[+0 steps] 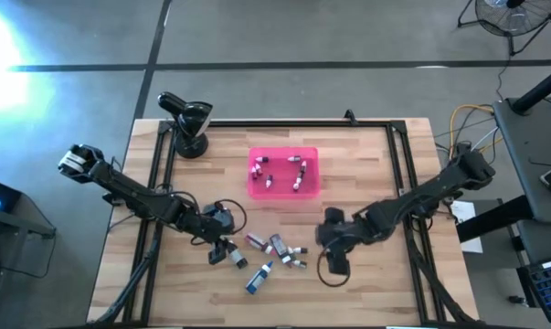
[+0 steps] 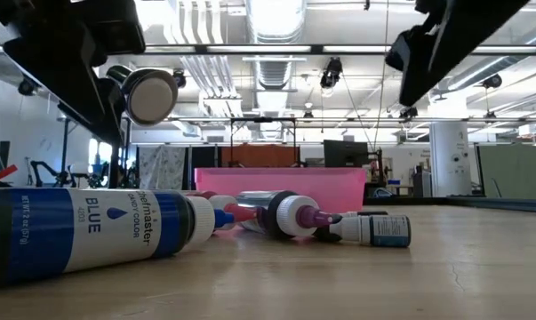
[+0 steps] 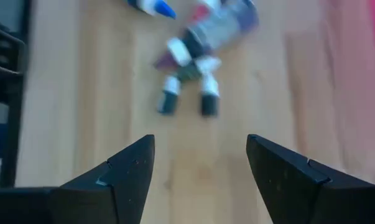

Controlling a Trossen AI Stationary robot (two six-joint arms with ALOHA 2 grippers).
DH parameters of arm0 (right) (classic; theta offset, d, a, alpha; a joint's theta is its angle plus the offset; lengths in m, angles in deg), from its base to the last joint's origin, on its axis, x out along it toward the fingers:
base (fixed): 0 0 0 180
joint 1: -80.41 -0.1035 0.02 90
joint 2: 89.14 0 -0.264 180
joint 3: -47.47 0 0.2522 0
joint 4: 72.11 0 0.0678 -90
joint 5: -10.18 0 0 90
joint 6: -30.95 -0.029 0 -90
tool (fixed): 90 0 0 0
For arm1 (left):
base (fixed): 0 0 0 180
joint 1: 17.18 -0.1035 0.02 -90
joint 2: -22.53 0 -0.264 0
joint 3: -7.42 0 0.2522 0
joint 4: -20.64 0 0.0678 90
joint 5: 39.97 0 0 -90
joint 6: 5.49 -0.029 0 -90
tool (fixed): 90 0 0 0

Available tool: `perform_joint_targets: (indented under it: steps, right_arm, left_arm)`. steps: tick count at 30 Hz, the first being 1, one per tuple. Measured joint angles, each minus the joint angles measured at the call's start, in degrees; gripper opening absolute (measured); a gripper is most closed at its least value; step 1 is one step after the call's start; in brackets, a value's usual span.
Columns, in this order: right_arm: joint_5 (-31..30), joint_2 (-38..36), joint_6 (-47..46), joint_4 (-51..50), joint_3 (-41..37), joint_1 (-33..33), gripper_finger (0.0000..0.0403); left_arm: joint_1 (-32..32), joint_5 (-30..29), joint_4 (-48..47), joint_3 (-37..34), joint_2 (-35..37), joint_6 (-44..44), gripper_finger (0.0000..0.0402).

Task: Pick & Place food coloring
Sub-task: Put the green food coloring bottle into the pink bin

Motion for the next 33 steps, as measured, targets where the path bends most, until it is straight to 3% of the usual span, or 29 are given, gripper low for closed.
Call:
perform_joint_targets:
  steps: [4, 10, 18, 22, 33]
  right_arm:
    - [-2.1, 0.0, 1.2, 11.4, -4.3, -0.3, 0.0246]
    - [-1.7, 5.7, 5.3, 18.0, -5.0, -0.2, 0.0249]
    - [-2.7, 17.3, 7.5, 16.2, 3.6, -0.2, 0.024]
    - [-6.5, 20.7, 7.3, 10.9, 7.4, -0.3, 0.023]
    - [-8.2, 24.6, 4.3, 10.8, 7.7, 0.0, 0.0209]
  left_arm:
    - [0.0, 0.1, -0.8, 0.0, -0.2, -0.8, 0.0182]
    - [0.0, 0.2, -0.9, 0.0, -0.2, -0.8, 0.0182]
    - [0.0, 0.2, -1.1, 0.0, -0.2, -0.7, 0.0182]
    - [0.0, 0.2, -1.1, 0.0, -0.2, -0.6, 0.0182]
    - [0.0, -1.0, -1.1, 0.0, -0.2, -0.6, 0.0182]
